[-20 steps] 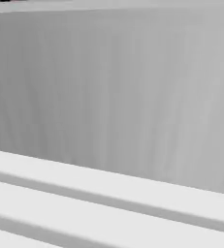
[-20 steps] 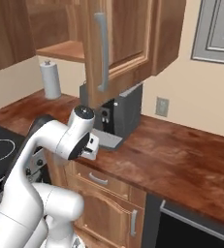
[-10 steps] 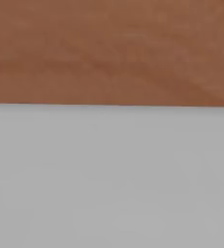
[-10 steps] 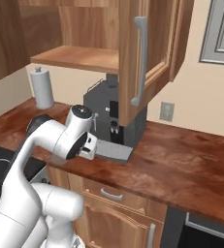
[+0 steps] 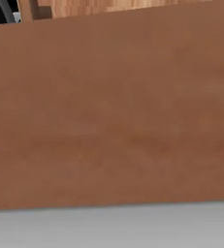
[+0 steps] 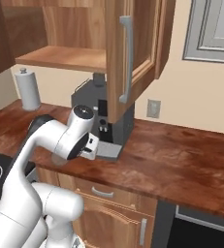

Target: Move the glass cup from next to the sink to the open cabinet. Then, move the bowl with the shrimp to the fridge to clear the area for faucet cleaning.

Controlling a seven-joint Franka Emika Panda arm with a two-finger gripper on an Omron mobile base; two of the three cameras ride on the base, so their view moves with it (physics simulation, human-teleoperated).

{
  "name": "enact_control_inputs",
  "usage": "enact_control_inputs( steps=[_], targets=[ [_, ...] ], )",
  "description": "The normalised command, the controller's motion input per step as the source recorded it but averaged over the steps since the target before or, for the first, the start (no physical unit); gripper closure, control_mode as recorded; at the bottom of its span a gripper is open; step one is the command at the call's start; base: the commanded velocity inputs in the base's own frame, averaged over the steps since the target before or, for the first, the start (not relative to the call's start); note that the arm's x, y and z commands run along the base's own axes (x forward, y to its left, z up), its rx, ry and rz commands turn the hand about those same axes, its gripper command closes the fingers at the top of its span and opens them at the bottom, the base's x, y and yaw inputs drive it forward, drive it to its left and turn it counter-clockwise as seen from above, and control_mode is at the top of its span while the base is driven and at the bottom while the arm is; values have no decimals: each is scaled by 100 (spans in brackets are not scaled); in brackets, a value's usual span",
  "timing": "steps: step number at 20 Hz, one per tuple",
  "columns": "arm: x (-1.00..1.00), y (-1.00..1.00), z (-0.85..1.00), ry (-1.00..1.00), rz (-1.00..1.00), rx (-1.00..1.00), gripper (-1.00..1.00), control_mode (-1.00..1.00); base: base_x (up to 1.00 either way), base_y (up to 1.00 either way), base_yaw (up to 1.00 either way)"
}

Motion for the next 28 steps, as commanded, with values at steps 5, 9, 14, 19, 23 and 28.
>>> enact_control_inputs(
  steps=[5,9,14,19,23,28],
  targets=[
    [0,0,0,0,0,0,100,100,0,-18,0],
    [0,0,0,0,0,0,100,100,0,-2,0],
    [0,0,0,0,0,0,100,100,62,0,-2],
    [0,0,0,0,0,0,100,100,55,0,-7],
    [-21,0,75,-2,-2,0,100,-100,0,0,-1],
    [-6,29,100,-21,-14,-8,100,-100,0,0,0]
  ],
)
